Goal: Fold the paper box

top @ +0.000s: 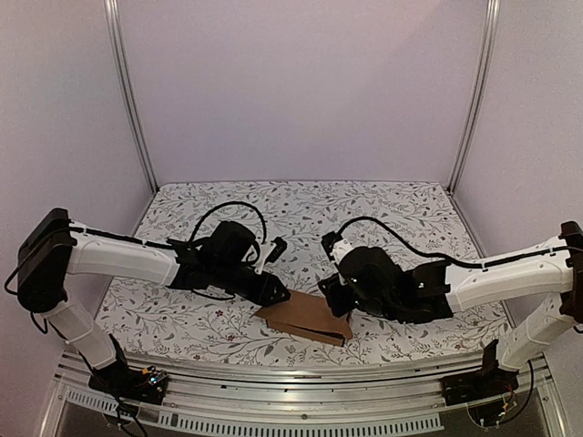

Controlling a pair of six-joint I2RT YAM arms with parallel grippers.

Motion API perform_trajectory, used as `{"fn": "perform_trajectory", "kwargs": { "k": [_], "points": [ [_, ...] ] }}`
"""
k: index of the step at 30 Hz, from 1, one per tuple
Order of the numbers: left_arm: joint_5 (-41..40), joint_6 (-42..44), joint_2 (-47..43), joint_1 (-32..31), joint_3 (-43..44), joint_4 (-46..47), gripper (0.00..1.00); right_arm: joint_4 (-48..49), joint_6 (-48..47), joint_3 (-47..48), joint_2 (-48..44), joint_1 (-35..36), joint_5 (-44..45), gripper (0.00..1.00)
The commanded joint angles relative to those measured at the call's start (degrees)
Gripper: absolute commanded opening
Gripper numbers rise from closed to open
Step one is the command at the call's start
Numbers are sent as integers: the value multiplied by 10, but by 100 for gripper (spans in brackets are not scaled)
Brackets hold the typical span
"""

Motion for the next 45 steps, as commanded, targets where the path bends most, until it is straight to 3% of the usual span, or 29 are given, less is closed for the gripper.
{"fn": "perform_trajectory", "kwargs": {
  "k": [1,7,14,26,45],
  "points": [
    [2,-4,12,-4,-9,-4,27,-83,6,-32,-82,3,53,37],
    [9,-7,10,-4,-3,-4,27,-185,55,-104,-184,-9,79,48],
    [8,-7,11,-6,3,-15,27,-198,139,-165,-228,-24,5,51],
    [4,-5,14,-7,8,-22,27,-40,234,-225,-205,-40,-115,52],
    [-9,-4,5,-13,0,-23,27,85,259,-212,-87,-39,-212,46]
  ]
}}
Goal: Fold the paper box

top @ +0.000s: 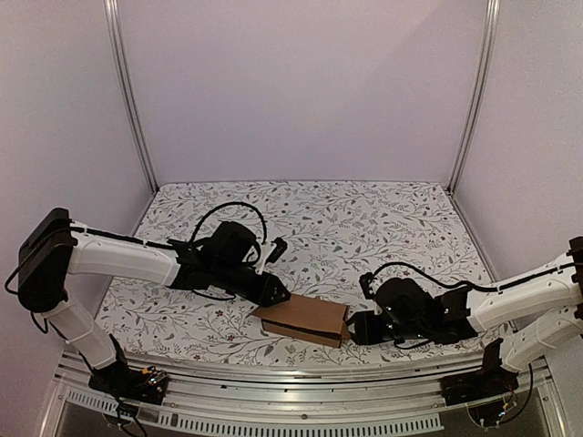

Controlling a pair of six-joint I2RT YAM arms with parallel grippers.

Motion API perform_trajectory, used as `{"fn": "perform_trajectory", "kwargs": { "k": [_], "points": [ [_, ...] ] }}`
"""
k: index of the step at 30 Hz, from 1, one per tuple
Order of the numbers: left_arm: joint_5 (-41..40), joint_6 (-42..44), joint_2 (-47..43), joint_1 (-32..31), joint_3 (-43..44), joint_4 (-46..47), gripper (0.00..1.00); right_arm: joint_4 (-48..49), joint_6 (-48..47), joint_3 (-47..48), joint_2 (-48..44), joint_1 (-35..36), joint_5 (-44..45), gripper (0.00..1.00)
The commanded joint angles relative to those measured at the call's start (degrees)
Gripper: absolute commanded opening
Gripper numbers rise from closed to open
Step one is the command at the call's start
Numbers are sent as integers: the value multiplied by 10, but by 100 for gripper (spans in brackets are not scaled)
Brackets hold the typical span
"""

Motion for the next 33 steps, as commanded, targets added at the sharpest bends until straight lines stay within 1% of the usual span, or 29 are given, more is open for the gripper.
{"fn": "perform_trajectory", "kwargs": {
  "k": [1,9,19,33],
  "points": [
    [-6,1,2,-9,-2,-23,27,39,10,8,23,-2,-23,45],
    [-9,0,0,-13,-5,-22,27,54,23,12,64,-2,-24,45],
    [-25,-5,-17,-24,-19,-22,27,50,22,21,101,-2,-28,41],
    [-70,10,-118,-29,-44,-18,28,26,9,30,79,-2,-11,40]
  ]
}}
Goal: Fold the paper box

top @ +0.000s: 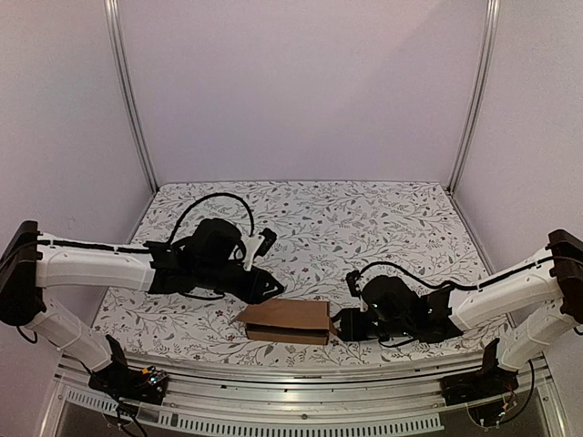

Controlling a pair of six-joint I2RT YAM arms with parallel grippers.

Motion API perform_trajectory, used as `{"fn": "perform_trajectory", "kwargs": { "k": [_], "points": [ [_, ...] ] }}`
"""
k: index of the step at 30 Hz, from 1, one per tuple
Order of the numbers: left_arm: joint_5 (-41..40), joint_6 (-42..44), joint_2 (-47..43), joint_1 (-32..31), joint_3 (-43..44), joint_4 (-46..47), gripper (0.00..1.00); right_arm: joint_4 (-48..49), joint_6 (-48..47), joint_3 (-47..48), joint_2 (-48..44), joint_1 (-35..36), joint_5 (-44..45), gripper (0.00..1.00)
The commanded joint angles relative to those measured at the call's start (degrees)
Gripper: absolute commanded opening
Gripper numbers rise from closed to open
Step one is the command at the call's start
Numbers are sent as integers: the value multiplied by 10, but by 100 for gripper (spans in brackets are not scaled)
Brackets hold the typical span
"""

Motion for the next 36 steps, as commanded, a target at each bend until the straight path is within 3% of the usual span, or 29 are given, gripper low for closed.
{"fn": "perform_trajectory", "kwargs": {
  "k": [1,18,36],
  "points": [
    [-15,10,-34,-9,-12,-10,29,-65,-14,2,-4,-2,13,40],
    [50,-28,-18,-19,-44,13,28,-107,-29,4,-58,0,33,40],
    [26,-34,5,-48,-65,23,28,-141,-34,7,-85,9,50,41]
  ]
}}
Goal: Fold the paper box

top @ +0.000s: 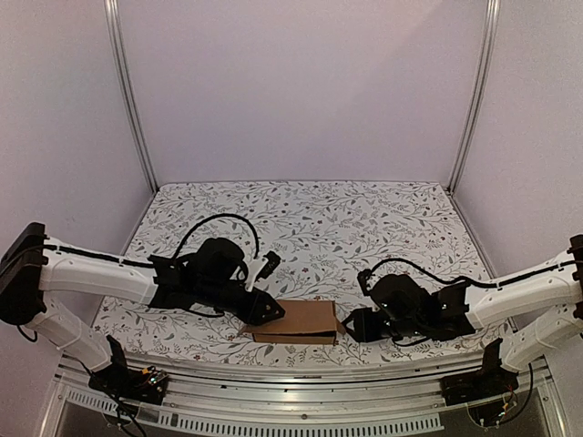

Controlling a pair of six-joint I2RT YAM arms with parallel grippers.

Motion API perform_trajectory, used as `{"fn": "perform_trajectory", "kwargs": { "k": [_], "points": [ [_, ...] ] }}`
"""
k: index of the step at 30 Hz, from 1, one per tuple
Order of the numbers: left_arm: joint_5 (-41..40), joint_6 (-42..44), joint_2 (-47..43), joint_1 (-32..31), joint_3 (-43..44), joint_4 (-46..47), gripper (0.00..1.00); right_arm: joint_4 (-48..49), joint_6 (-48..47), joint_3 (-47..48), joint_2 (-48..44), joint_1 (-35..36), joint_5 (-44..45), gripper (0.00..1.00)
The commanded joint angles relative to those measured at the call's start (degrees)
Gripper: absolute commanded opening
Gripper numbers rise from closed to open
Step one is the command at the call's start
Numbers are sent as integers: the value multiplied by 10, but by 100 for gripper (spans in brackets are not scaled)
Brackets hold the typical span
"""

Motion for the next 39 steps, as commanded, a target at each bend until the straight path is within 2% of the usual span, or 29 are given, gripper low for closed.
{"fn": "perform_trajectory", "kwargs": {
  "k": [1,12,22,30,33,39],
  "points": [
    [-13,-2,15,-16,-16,0,28,-18,-7,5,-16,7,12,41],
    [-29,-3,46,-24,-21,26,27,-14,-14,10,-27,18,7,42],
    [-29,0,45,-26,-16,23,27,46,-17,37,50,22,-6,41],
    [-32,0,40,-26,-16,22,27,49,-31,54,78,22,-4,41],
    [-33,1,42,-26,-17,22,27,18,-30,44,63,22,18,41],
    [-30,5,52,-26,-9,19,27,-119,-54,36,-11,22,104,42]
  ]
}}
